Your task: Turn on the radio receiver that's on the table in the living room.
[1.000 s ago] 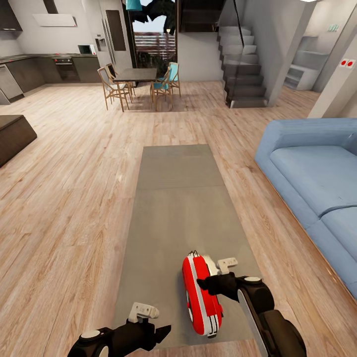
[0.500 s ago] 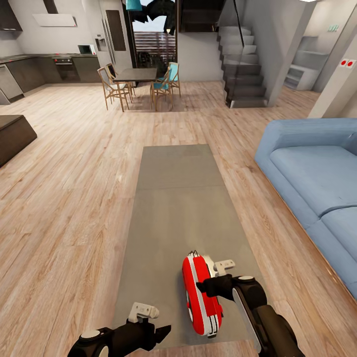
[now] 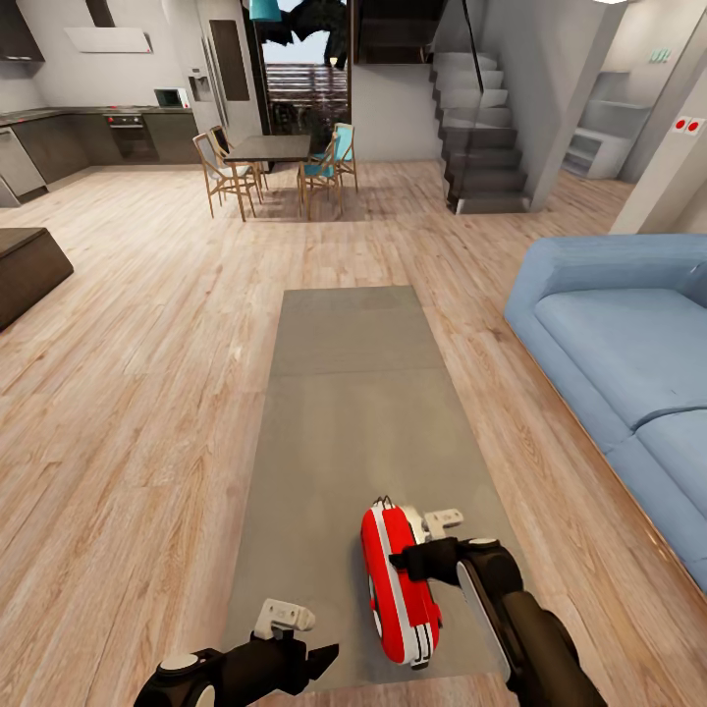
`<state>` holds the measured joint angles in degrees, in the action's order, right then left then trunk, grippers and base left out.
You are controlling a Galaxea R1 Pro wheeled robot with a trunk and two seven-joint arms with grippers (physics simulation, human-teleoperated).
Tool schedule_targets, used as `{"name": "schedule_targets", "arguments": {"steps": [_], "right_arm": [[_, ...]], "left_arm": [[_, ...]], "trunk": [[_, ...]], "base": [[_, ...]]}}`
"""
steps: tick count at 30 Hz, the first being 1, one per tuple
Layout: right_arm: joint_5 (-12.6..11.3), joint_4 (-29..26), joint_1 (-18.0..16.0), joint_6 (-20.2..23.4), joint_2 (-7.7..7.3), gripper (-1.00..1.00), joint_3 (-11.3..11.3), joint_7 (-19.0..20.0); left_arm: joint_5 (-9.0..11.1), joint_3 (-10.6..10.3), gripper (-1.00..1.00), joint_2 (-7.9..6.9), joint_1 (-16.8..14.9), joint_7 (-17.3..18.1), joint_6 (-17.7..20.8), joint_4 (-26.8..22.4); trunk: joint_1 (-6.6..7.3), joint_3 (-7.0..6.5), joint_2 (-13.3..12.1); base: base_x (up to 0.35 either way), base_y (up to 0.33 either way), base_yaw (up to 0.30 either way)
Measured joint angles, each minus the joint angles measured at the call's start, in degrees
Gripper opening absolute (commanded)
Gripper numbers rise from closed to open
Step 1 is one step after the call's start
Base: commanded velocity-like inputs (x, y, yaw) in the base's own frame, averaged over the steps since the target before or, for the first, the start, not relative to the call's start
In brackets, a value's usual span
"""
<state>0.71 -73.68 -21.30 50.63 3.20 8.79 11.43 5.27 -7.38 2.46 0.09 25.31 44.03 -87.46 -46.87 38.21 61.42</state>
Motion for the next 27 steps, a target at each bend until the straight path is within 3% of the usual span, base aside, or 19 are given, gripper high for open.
{"name": "schedule_targets", "arguments": {"steps": [3, 18, 27], "right_arm": [[-0.1, 2.7, -2.0, 0.0, 0.44, 1.00, 0.0, -0.4], [-0.3, 5.4, -4.3, 0.7, 4.18, 1.00, 0.0, -6.8], [-0.3, 7.0, -5.3, 0.8, 4.51, 1.00, 0.0, -8.2]], "left_arm": [[0.0, 0.0, 1.00, 0.00, 0.0, 0.0, 0.0, 0.0], [0.0, 0.0, 1.00, 0.00, 0.0, 0.0, 0.0, 0.0], [0.0, 0.0, 1.00, 0.00, 0.0, 0.0, 0.0, 0.0]], "trunk": [[0.00, 0.00, 0.0], [0.00, 0.00, 0.0], [0.00, 0.00, 0.0]], "base": [[0.000, 0.000, 0.000], [0.000, 0.000, 0.000], [0.000, 0.000, 0.000]]}}
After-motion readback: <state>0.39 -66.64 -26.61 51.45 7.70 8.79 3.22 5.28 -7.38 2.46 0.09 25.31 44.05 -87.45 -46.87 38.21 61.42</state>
